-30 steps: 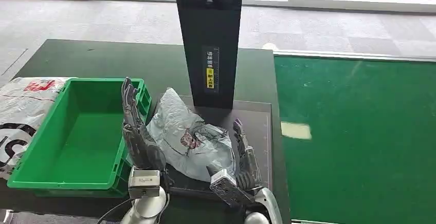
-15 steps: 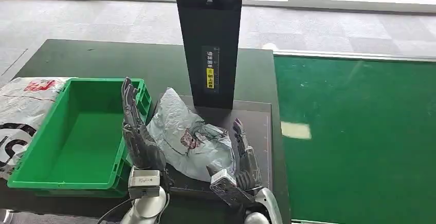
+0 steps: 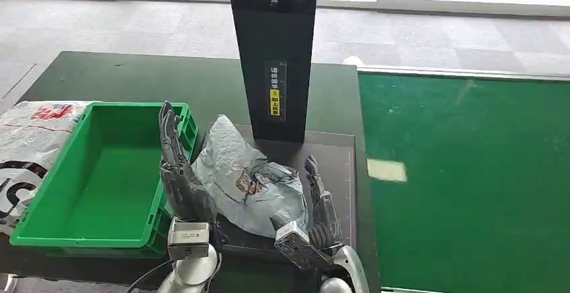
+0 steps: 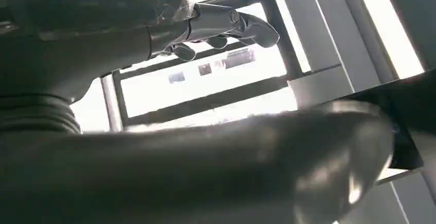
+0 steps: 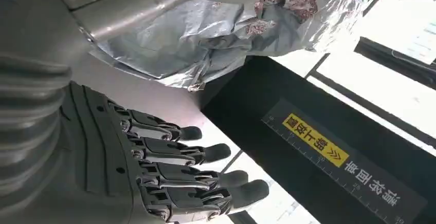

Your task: Moved the parcel from conveyor to table for the left to box.

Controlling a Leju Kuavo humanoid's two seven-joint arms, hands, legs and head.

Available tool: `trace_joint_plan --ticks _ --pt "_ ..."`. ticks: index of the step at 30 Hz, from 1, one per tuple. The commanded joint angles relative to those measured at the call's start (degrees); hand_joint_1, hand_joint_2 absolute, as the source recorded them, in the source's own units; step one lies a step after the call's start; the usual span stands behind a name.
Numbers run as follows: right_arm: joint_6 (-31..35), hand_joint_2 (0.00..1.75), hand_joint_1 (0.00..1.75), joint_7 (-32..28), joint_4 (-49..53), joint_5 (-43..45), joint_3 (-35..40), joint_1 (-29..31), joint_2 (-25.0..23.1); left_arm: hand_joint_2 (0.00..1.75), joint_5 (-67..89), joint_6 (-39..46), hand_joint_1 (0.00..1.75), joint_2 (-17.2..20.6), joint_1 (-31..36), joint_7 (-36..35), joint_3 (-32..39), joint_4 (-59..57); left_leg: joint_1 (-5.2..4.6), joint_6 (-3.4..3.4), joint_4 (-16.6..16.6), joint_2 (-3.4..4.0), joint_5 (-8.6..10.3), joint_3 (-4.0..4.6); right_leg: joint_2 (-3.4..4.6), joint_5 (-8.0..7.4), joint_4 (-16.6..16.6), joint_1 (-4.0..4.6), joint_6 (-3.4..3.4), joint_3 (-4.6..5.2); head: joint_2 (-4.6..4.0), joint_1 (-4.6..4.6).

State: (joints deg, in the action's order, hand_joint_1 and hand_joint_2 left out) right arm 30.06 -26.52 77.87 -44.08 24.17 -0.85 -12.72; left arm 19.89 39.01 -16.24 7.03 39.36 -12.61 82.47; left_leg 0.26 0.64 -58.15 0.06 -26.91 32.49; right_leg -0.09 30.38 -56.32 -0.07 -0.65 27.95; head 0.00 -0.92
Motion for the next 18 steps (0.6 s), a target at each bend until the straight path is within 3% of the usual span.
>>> trace_joint_plan --ticks 1,3,5,6,7,18 --pt "8.15 1.75 0.00 -13.48 34.52 28.86 13.76 -7.16 17.06 1.75 43.57 -1.66 0.00 9.11 4.65 -28.82 9.45 -25.32 -0.16 0.01 0.30 -0.19 0.13 -0.17 -0.17 -0.03 0.18 -0.16 0.05 -0.14 0.00 0.00" --pt "8.20 1.75 0.00 -13.48 34.23 28.72 13.68 -7.03 16.76 1.75 42.94 -1.29 0.00 8.71 4.42 -28.33 9.77 -24.49 -0.26 -0.08 0.18 -0.51 0.06 -0.13 -0.51 0.14 0.13 -0.18 0.21 -0.38 0.00 0.11" --pt "8.20 1.75 0.00 -13.48 34.23 28.72 13.68 -7.03 16.76 1.75 42.94 -1.29 0.00 8.71 4.42 -28.33 9.77 -24.49 -0.14 0.13 0.17 0.35 -0.08 -0.15 0.33 -0.01 0.05 -0.07 0.13 -0.07 0.00 0.11" --pt "9.93 1.75 0.00 -13.48 31.58 27.95 13.12 -6.69 15.19 1.75 29.64 0.99 0.00 3.58 0.64 -15.73 15.62 -13.31 -0.17 0.16 0.13 0.44 -0.08 -0.04 0.43 -0.08 0.06 -0.09 0.07 0.05 0.00 0.13" --pt "9.94 1.75 0.00 -13.48 31.43 27.67 13.03 -7.14 14.95 1.75 29.27 0.99 0.00 2.97 0.02 -14.47 16.73 -12.44 -0.21 0.13 0.21 0.28 -0.02 -0.02 0.25 -0.09 0.11 -0.14 0.12 0.07 0.00 0.11" --pt "9.87 1.75 0.00 -13.48 32.42 26.49 12.49 -8.41 14.54 1.75 30.37 0.99 0.00 2.44 -0.25 -16.53 14.76 -12.12 -0.12 0.05 0.16 0.04 -0.04 -0.01 0.05 -0.01 0.11 -0.03 0.19 -0.04 0.00 0.13"
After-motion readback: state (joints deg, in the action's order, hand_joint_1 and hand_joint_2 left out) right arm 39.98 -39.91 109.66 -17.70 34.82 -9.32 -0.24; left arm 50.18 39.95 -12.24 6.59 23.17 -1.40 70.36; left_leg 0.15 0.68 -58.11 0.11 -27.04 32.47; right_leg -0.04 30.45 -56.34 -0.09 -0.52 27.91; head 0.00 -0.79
